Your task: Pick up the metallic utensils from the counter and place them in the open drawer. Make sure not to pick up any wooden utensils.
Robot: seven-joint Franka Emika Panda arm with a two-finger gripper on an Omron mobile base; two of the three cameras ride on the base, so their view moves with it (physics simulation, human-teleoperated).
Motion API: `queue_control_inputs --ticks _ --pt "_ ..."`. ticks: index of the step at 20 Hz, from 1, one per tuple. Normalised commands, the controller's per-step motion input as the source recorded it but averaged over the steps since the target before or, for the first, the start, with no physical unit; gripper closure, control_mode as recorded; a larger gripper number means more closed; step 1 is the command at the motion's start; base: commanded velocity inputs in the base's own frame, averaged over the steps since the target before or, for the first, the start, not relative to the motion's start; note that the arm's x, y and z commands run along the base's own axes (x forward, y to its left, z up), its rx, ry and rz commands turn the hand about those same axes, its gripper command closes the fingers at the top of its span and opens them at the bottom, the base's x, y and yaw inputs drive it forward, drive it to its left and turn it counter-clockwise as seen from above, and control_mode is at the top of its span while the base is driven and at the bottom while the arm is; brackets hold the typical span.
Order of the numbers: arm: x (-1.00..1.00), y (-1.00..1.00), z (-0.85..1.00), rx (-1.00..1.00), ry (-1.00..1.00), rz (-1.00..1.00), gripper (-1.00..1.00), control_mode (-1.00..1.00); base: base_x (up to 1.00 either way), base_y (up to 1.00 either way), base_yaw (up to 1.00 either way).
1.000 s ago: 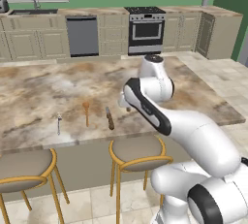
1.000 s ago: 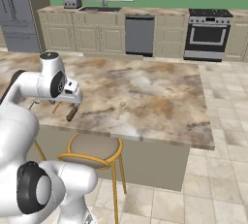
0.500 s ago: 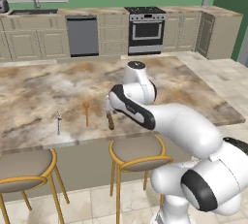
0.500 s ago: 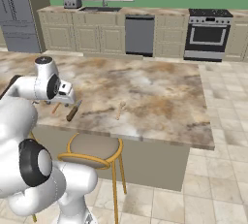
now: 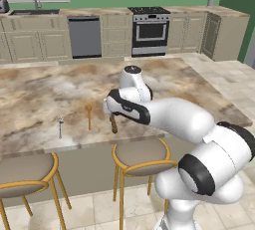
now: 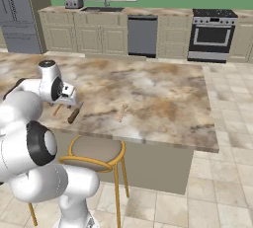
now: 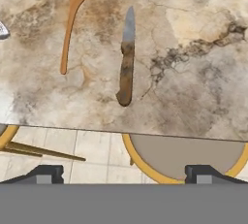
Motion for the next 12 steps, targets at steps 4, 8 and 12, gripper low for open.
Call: queue_control_inputs --ticks 4,8,12 --pt "0.23 0.0 -0.32 0.0 -0.01 -0.01 -1.0 -1.0 0.0 0.0 0.0" --pt "0.28 0.0 -0.31 0.0 0.0 -0.01 -1.0 -1.0 0.0 0.0 0.0" --pt "0.27 0.0 -0.31 0.0 0.0 -0.01 -1.0 -1.0 0.0 0.0 0.0"
